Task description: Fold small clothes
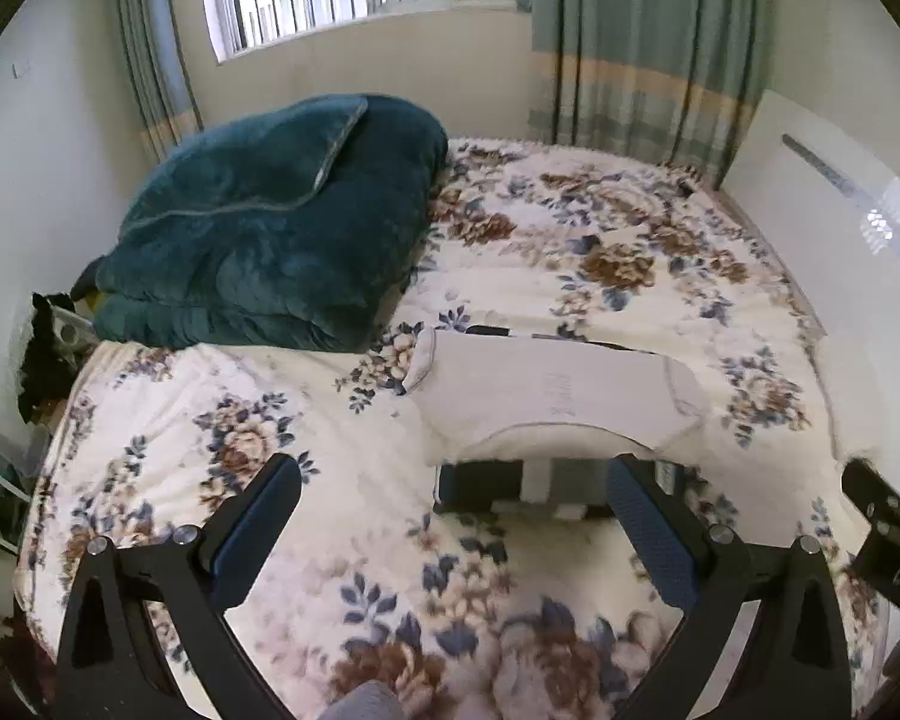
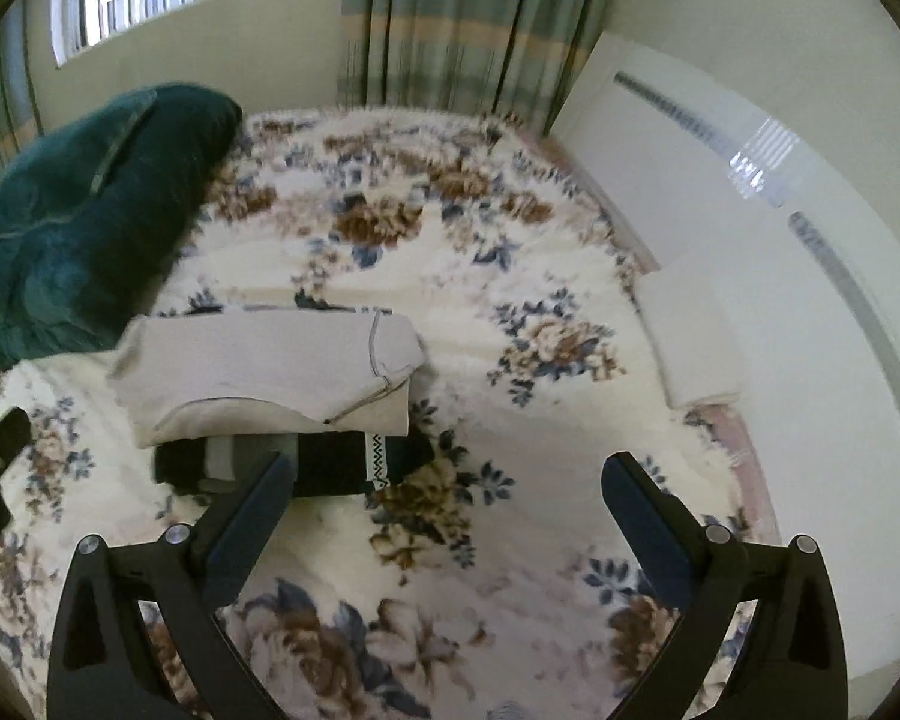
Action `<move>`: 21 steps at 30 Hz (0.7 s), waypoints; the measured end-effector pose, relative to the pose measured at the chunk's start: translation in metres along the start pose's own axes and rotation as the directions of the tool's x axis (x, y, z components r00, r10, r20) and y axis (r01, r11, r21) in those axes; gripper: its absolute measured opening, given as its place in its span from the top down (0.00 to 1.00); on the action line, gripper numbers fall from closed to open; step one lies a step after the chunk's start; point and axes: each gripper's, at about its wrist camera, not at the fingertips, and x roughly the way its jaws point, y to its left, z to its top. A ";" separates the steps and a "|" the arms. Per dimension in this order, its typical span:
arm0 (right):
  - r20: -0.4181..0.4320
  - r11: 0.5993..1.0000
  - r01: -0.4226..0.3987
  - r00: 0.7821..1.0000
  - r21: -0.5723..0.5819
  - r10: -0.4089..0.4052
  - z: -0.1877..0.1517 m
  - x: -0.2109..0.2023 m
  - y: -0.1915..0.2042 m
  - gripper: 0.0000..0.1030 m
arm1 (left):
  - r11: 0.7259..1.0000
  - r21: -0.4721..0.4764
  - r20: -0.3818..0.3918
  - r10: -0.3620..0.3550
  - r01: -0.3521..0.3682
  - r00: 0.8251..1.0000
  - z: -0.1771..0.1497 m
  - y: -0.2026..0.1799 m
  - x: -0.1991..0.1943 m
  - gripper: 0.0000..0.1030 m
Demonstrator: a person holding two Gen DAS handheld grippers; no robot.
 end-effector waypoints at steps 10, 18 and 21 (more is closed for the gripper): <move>0.146 1.000 -0.016 0.989 0.003 0.015 -0.020 -0.188 -0.038 0.00 | 1.000 -0.006 0.044 0.012 -0.012 0.999 -0.018 0.004 -0.152 0.00; 0.225 0.998 -0.066 0.972 -0.020 0.069 -0.047 -0.296 -0.069 0.00 | 1.000 -0.021 0.108 0.015 -0.013 0.994 -0.032 0.002 -0.245 0.00; 0.243 0.997 -0.076 0.967 -0.025 0.080 -0.056 -0.321 -0.078 0.00 | 1.000 -0.020 0.124 0.009 -0.007 0.992 -0.037 -0.002 -0.266 0.00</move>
